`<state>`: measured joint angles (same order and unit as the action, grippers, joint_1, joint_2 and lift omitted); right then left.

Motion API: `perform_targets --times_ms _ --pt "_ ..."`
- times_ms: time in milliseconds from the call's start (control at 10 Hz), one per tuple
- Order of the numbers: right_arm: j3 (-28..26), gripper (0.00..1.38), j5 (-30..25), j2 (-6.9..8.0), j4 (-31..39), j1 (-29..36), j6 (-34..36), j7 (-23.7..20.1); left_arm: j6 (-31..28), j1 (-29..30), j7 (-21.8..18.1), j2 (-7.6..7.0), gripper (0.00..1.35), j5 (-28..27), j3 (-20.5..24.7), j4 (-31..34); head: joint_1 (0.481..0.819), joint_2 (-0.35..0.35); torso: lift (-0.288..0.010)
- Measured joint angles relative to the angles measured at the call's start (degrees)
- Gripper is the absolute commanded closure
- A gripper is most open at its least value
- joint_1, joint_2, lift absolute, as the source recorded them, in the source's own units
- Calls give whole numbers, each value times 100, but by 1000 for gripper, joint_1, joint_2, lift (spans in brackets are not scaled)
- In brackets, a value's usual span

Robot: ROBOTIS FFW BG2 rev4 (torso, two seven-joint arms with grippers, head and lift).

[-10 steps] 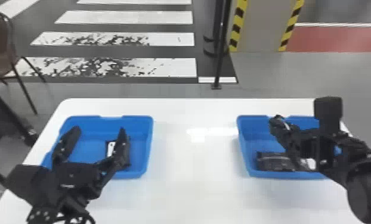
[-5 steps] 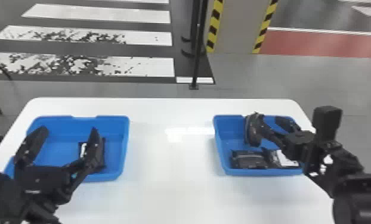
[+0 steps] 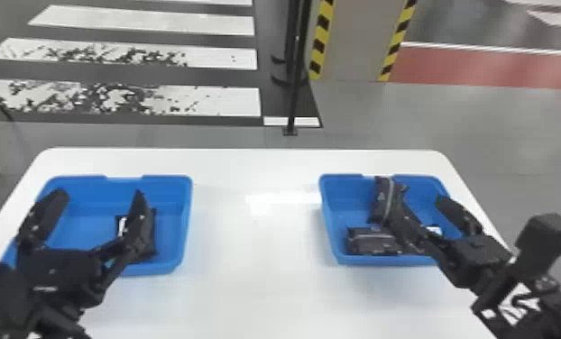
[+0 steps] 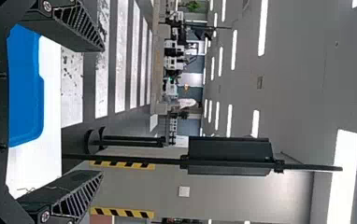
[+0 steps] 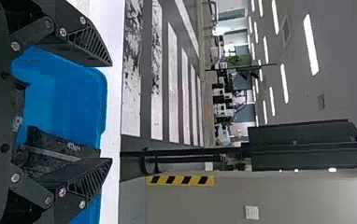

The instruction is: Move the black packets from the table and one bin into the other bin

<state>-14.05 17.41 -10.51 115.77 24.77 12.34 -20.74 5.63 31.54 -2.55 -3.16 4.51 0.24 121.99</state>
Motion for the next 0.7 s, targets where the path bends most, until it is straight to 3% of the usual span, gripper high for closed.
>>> perform_targets --times_ms 200,400,500,700 --pt "8 328 584 46 516 670 27 -114 -96 -101 -85 -3 96 -99 31 -13 695 -76 -110" --pt "11 326 908 80 852 1073 111 -182 -615 -344 -388 15 98 -265 244 -14 695 -41 -110" --pt "11 325 994 79 847 1107 114 -210 -1041 -506 -570 17 96 -337 306 -14 695 -36 -110" --pt "27 321 1022 67 886 1141 115 -228 -2950 -1115 -1140 5 96 -579 413 -14 695 -34 -110"
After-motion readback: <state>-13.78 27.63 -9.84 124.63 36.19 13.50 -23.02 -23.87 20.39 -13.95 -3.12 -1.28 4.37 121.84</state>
